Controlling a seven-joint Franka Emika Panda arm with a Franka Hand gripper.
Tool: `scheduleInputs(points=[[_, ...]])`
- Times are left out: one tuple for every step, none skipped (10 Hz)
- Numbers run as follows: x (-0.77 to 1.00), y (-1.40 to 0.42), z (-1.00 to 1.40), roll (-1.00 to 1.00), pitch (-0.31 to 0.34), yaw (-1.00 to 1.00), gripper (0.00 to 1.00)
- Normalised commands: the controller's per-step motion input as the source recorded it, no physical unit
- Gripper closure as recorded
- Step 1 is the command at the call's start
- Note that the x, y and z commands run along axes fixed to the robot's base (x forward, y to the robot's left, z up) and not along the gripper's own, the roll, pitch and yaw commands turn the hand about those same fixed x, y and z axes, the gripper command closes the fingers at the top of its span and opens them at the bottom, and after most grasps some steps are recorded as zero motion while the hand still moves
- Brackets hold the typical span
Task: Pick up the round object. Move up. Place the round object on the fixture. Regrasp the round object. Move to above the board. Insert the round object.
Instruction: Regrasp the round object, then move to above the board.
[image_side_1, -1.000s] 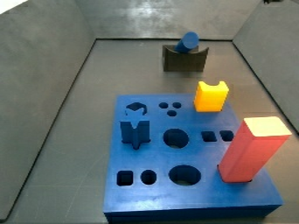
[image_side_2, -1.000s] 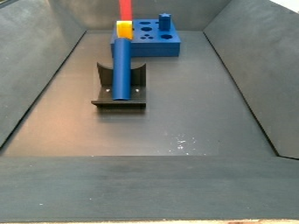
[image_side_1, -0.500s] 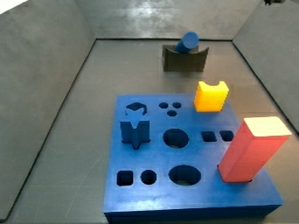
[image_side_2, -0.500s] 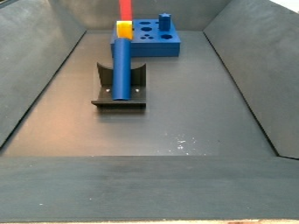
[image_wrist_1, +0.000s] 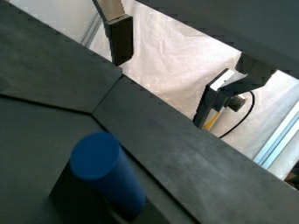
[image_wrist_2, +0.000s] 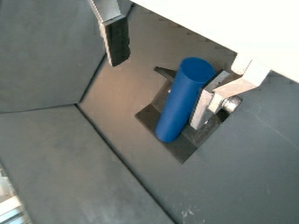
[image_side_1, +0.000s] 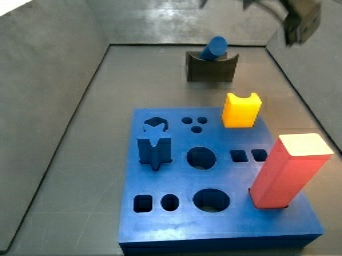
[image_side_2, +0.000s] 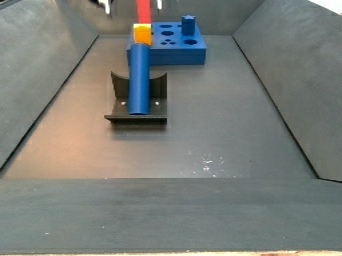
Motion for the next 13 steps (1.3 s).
scheduleInputs(points=[[0.07, 0.03, -1.00, 0.05, -0.077, 0.01, 0.00], [0.07, 0.03, -1.00, 0.05, -0.075, 0.00, 0.00], [0.08, 0.02, -1.00, 0.05, -0.064, -0.01, 0.00], [0.08, 0.02, -0.95, 0.05, -0.049, -0.02, 0.00], [0.08, 0.01, -0.78, 0.05, -0.037, -0.02, 0.00], [0.08, 0.01, -0.66, 0.06, -0.024, -0.02, 0.00], [0.08, 0.00, -0.40, 0.06, -0.003, -0.01, 0.00], [0.08, 0.00, -0.30, 0.06, 0.007, 0.00, 0.00], [0.00, 0.00, 0.00, 0.00, 0.000, 0.00, 1.00], [0.09, 0.18, 1.00, -0.36, 0.006, 0.00, 1.00], [0.09, 0.18, 1.00, -0.36, 0.009, 0.00, 1.00], [0.08, 0.17, 1.00, -0.32, -0.002, 0.00, 1.00], [0.07, 0.17, 1.00, -0.25, -0.016, 0.00, 1.00]])
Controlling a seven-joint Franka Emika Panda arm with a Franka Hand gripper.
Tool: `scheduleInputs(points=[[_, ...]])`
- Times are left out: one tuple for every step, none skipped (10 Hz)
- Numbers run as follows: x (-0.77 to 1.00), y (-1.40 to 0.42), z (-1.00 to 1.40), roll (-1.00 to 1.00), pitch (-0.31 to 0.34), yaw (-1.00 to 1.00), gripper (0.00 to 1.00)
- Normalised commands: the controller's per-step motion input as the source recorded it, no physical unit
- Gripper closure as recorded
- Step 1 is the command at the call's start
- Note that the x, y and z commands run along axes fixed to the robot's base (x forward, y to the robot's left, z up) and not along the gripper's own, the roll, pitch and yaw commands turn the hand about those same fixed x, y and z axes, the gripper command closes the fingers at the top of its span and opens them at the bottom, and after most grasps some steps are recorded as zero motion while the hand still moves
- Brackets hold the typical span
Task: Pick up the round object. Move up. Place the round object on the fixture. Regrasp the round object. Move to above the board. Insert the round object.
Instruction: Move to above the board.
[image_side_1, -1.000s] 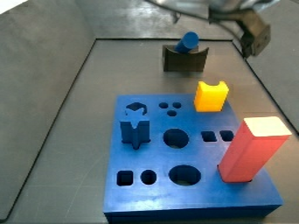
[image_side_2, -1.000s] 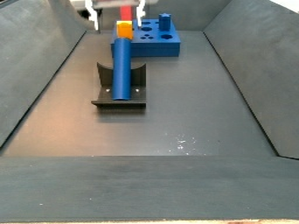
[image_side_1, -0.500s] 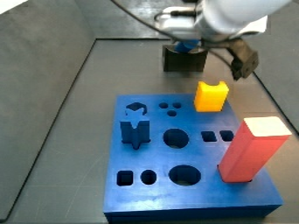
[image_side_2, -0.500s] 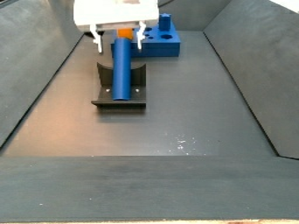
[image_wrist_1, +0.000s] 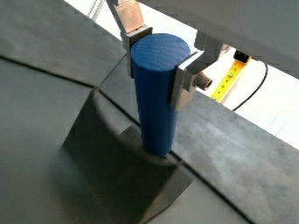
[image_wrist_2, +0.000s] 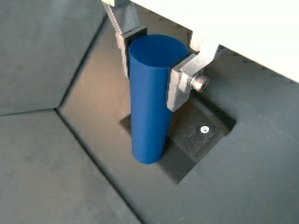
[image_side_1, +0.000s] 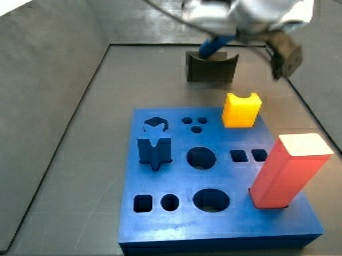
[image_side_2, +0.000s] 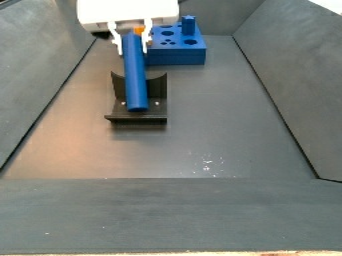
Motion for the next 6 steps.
scheduleInputs(points=[[0.07, 0.16, 1.00, -0.20, -0.027, 0.00, 1.00], [0.06, 0.16, 1.00, -0.14, -0.032, -0.01, 1.00], [0.06, 0.16, 1.00, -0.12, -0.029, -0.01, 1.00], [0.05, 0.15, 1.00, -0.10, -0.016, -0.02, 1.00], [0.05, 0.15, 1.00, -0.08, -0.004, -0.03, 1.00], [0.04, 0.14, 1.00, -0.07, 0.020, -0.03, 1.00]])
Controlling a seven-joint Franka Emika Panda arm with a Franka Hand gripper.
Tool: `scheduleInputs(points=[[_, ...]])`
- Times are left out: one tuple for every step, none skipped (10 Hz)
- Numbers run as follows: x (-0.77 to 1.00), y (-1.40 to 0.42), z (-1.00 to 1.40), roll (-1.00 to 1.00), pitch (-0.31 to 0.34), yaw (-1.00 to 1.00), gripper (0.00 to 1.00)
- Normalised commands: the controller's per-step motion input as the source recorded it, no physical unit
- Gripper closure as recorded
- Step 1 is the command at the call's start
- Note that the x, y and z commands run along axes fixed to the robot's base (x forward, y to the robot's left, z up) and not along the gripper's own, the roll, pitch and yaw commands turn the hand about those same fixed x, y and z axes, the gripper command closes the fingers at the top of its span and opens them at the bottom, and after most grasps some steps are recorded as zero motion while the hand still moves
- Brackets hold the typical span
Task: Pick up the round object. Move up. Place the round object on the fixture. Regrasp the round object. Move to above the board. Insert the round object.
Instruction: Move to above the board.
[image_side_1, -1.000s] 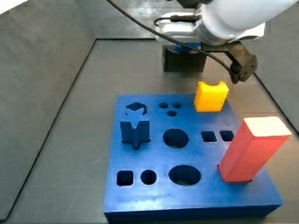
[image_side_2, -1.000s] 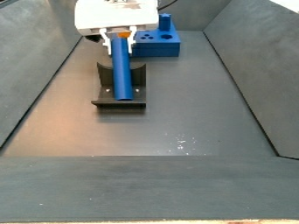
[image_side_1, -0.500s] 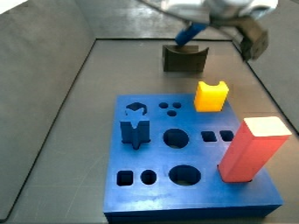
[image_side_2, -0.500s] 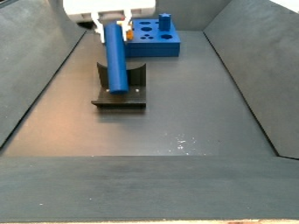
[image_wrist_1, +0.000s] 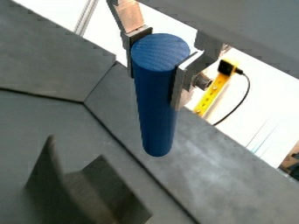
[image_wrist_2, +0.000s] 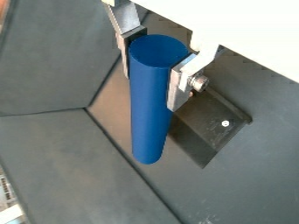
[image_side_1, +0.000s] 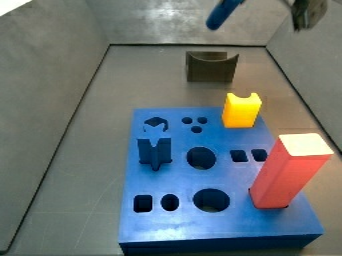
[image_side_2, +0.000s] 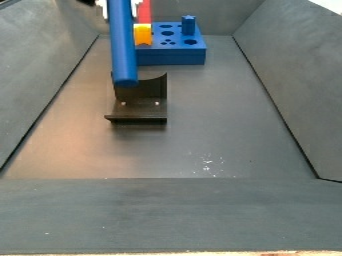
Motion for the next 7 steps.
scheduleInputs(points=[[0.04, 0.14, 1.00, -0.06, 0.032, -0.03, 1.00], [0.03, 0.13, 1.00, -0.06, 0.053, -0.03, 1.00], [0.03, 0.12, 1.00, -0.05, 0.067, -0.02, 1.00], [0.03, 0.11, 1.00, -0.06, 0.088, 0.00, 1.00], [0.03, 0.11, 1.00, -0.06, 0.097, 0.00, 1.00], [0.03, 0.09, 1.00, -0.06, 0.115, 0.02, 1.00], [0.03, 0.08, 1.00, -0.06, 0.128, 0.03, 1.00]])
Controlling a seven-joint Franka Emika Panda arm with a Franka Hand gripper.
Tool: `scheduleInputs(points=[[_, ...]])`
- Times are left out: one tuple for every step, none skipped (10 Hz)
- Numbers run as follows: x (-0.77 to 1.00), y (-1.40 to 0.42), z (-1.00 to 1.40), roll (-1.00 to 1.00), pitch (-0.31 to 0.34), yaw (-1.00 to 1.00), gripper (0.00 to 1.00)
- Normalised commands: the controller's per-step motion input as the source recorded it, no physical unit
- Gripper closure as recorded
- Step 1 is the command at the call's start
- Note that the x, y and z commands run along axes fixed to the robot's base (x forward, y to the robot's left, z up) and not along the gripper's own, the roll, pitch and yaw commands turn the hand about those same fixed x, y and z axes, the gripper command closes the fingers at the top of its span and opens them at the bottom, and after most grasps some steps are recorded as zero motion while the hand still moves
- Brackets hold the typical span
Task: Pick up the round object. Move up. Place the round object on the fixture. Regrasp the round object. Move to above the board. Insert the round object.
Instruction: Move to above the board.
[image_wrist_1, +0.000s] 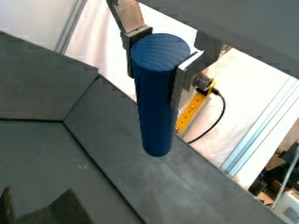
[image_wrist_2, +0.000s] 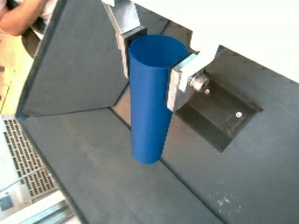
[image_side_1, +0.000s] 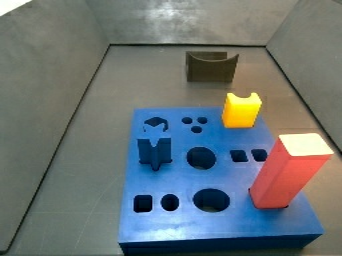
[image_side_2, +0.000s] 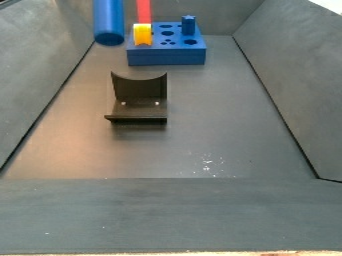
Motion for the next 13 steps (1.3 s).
scheduleInputs(points=[[0.03, 0.07, 1.00, -0.06, 0.141, 0.05, 1.00], [0.03, 0.06, 1.00, -0.06, 0.138, 0.06, 1.00], [0.03, 0.05, 1.00, -0.06, 0.132, 0.07, 1.00], [0.03, 0.03, 1.00, -0.06, 0.120, 0.08, 1.00], [0.02, 0.02, 0.84, -0.06, 0.110, 0.09, 1.00], [0.02, 0.00, 0.69, -0.06, 0.107, 0.09, 1.00], [0.02, -0.01, 0.49, -0.06, 0.100, 0.08, 1.00], [0.02, -0.01, 0.39, -0.06, 0.095, 0.08, 1.00], [0.02, -0.01, 0.25, -0.07, 0.094, 0.08, 1.00], [-0.61, -1.00, -0.20, -1.00, -0.034, -0.08, 1.00], [-0.62, -1.00, -0.20, -1.00, -0.054, -0.08, 1.00], [-0.65, -1.00, -0.20, -1.00, -0.069, -0.08, 1.00], [-0.67, -1.00, -0.22, -1.00, -0.094, -0.08, 1.00]])
